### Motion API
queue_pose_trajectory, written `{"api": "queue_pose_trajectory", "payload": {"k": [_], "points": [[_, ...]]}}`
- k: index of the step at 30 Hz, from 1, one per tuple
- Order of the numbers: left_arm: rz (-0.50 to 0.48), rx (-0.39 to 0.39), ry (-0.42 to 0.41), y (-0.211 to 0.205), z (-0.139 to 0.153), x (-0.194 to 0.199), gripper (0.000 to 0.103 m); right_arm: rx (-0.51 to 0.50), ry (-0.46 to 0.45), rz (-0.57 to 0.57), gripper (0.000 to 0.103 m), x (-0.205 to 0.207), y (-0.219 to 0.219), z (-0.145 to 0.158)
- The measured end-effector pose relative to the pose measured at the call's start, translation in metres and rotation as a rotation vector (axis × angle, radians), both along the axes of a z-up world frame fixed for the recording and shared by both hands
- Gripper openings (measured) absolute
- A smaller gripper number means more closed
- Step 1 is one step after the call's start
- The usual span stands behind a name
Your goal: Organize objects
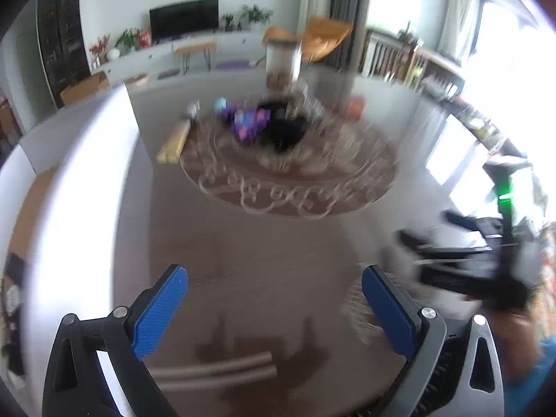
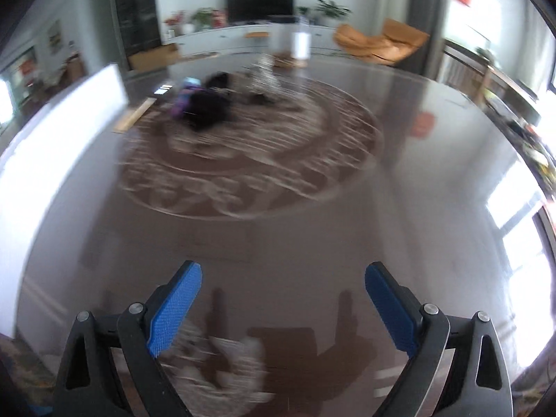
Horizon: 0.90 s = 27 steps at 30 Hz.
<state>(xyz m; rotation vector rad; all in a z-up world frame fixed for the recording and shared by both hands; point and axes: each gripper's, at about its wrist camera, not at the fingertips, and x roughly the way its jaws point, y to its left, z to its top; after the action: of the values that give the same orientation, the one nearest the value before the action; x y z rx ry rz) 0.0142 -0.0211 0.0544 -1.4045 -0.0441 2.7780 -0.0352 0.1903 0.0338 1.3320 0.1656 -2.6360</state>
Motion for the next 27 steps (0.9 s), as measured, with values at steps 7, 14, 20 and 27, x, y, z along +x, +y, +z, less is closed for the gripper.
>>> {"api": "queue_pose_trajectory", "payload": {"k": [7, 14, 20, 27], "points": [[0.098, -0.013, -0.079, -0.002, -0.054, -0.039, 0.102, -0.016, 0.016, -0.060, 0.103, -0.001, 0.020, -0.014], [0.113, -0.047, -0.031, 0.003, -0.055, -0.052, 0.103, -0.012, 0.023, -0.050, 0.103, -0.001, 0.022, -0.016], [0.121, -0.048, -0.020, 0.005, -0.060, -0.056, 0.103, -0.011, 0.025, -0.049, 0.103, 0.001, 0.021, -0.014], [0.121, -0.049, -0.020, 0.004, -0.062, -0.059, 0.103, -0.011, 0.025, -0.050, 0.103, 0.001, 0.021, -0.015]]}}
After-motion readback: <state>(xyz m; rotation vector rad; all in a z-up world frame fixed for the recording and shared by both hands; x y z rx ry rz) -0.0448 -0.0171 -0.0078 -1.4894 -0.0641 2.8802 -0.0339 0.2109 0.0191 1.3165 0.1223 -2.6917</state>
